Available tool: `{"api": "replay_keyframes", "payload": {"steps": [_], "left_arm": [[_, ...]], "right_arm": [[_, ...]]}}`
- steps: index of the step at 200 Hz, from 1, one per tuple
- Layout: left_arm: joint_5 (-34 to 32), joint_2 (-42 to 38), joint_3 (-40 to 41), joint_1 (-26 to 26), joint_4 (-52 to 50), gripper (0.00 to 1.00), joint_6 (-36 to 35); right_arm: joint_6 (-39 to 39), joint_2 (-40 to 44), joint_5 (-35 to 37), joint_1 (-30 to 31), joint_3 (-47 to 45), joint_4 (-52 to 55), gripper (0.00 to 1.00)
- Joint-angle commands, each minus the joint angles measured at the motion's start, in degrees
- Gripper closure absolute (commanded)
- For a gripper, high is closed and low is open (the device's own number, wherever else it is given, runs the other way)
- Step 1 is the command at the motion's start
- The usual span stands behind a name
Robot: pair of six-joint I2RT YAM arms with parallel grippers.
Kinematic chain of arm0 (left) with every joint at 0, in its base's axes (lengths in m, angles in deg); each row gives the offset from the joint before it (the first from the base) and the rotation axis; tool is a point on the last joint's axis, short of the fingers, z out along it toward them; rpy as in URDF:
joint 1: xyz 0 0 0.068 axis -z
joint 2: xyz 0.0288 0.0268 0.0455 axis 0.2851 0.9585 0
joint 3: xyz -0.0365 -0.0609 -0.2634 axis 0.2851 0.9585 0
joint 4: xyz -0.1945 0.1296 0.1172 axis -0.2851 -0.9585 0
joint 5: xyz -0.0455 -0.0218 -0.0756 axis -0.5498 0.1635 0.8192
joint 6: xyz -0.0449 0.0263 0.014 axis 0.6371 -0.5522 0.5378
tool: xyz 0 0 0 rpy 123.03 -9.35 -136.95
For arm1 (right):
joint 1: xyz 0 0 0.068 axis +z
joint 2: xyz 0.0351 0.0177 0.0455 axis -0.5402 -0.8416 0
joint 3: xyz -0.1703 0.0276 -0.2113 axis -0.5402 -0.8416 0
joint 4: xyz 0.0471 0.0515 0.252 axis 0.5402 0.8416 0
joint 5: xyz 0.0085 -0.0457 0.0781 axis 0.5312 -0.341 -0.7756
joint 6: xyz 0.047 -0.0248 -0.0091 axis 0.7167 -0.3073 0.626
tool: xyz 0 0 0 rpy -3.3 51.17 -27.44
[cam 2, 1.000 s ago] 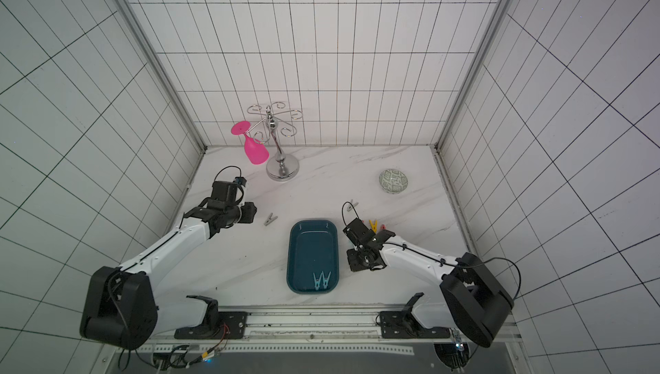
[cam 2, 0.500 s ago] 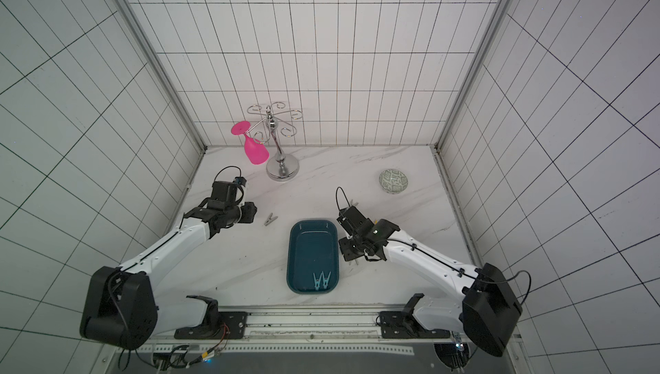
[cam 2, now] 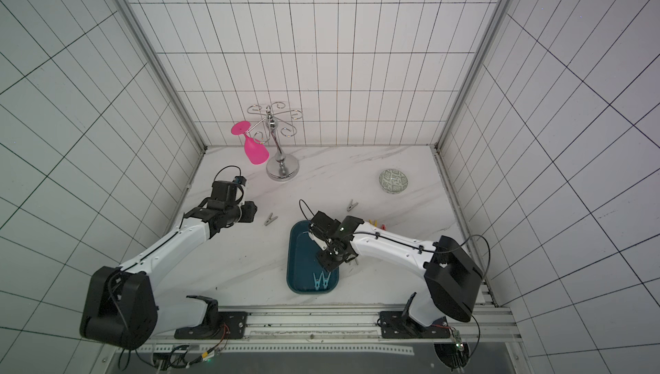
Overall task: Take the clothespins out of the storage box
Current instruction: Pick up the clothespin from the storage box.
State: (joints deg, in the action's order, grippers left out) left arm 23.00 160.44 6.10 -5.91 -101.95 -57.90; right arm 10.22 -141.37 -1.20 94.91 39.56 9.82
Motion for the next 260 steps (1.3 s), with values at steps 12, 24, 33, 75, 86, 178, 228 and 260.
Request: {"api": "replay_keyframes", "payload": {"steps": [12,24,33,75,86,178,228,260], "left_arm": [[0.4,-0.3,0.6,-0.5,1.3,0.6,0.4],[0.3,-0.3,0.6,-0.4,1.2,0.6,0.4],[0.1,-0.5,0.7,-0.4,1.2,0.6,0.4],[-0.4,-1.3,1.1,-0.6,1.3,0.6,0.3],[-0.5,-1.5,1.3,-0.6,1.3,0.6,0.3],[-0.3,-3.3,2.8,-1.6,2.5,0.59,0.4],[-0.3,-4.1,3.2,-1.9,2.7,0.58,0.5],[-0.3,-4.2,3.1,-2.0,2.7,0.58,0.6]], "right_arm": [[-2.3,-2.5,-1.3,0.9,3.9,3.3,0.71],[-2.3,-3.9,-1.2,0.9,4.5,3.8,0.71],[-2.5,-5.1,-1.3,0.9,4.9,4.4,0.71],[-2.6,-9.1,-2.3,1.8,5.9,5.3,0.71],[-2.3,-9.6,-2.4,2.2,6.0,5.1,0.71],[-1.4,-13.2,-1.7,3.2,6.2,4.7,0.7],[-0.7,-15.0,0.1,3.4,6.5,4.6,0.76],[-0.5,-15.4,1.1,3.4,6.5,4.0,0.8]]}}
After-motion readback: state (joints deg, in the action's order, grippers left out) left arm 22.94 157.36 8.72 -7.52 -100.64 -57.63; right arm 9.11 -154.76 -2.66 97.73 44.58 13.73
